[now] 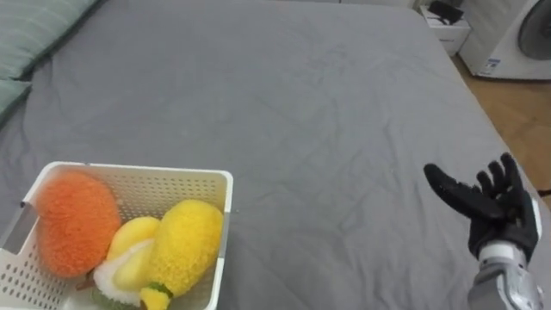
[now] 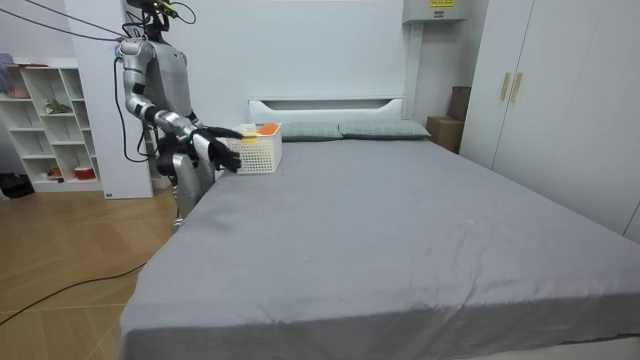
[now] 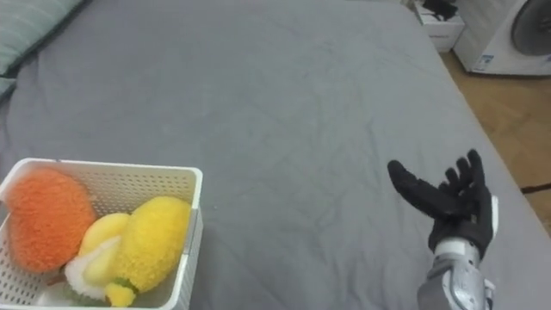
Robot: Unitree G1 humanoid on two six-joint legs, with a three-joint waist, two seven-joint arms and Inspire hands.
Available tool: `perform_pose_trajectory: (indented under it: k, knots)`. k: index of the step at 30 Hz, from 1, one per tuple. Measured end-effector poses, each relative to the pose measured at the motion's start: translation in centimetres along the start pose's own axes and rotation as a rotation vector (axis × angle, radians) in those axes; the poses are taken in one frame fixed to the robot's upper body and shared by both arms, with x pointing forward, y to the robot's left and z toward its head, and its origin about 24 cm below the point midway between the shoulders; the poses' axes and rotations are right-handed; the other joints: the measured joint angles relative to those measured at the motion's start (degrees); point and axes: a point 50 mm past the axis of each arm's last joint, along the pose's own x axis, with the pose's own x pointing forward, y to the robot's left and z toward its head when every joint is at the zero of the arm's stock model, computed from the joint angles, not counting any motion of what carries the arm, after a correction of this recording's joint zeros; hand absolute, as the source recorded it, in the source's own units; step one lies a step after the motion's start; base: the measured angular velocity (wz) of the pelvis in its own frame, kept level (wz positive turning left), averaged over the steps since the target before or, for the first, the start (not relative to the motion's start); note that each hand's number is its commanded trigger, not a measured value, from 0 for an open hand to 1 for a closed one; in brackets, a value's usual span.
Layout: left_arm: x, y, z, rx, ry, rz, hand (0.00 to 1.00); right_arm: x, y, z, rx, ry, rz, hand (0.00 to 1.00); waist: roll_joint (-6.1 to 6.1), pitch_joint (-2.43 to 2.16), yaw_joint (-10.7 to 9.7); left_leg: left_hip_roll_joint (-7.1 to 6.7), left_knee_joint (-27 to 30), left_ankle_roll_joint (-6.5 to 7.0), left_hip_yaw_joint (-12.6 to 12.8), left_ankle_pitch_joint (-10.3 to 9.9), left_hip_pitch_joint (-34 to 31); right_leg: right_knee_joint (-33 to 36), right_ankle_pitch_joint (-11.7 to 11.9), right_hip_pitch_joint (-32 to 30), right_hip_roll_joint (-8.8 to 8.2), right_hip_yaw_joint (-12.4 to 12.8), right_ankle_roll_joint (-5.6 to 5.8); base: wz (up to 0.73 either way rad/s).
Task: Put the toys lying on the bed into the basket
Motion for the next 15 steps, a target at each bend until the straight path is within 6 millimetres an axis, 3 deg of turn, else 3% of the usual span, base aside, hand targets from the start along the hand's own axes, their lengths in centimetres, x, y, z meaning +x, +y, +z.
perform_pose_trajectory:
  k: [4, 8, 11, 15]
  knots:
    - [-0.1, -0.1, -0.5, -0.025, 0.024, -0.003, 0.00, -0.7, -5.0, -5.1, 0.171, 0.243, -0.238, 0.00, 0.27, -0.17, -0.7, 0.06, -0.2, -0.13, -0.1, -0.3, 0.1, -0.1, 0.0, 0.3, 0.20, 0.3, 0.01, 0.00]
    - [-0.2, -0.2, -0.9, -0.019, 0.040, -0.007, 0.00, -4.2, -10.8, -9.8, 0.350, 0.423, -0.552, 0.00, 0.53, -0.14, -2.4, 0.04, -0.1, -0.15, -0.6, -0.4, 0.1, 0.0, -0.2, 0.5, 0.12, -0.3, 0.02, 0.05]
    - [-0.4, -0.2, -1.8, -0.021, 0.071, -0.013, 0.00, -6.9, -13.7, -11.6, 0.355, 0.486, -0.701, 0.00, 0.56, -0.09, -3.2, 0.07, 0.0, -0.30, 0.0, -0.6, 0.3, 0.1, -0.5, 0.5, 0.23, 0.5, -0.10, -0.11]
    - [-0.4, -0.2, -2.1, -0.023, 0.089, -0.021, 0.00, -9.1, -15.6, -12.7, 0.340, 0.540, -0.804, 0.00, 0.52, -0.04, -4.0, 0.00, 0.2, -0.32, 0.0, -0.6, 0.6, 0.2, -1.1, 0.6, 0.23, 0.9, -0.08, -0.01]
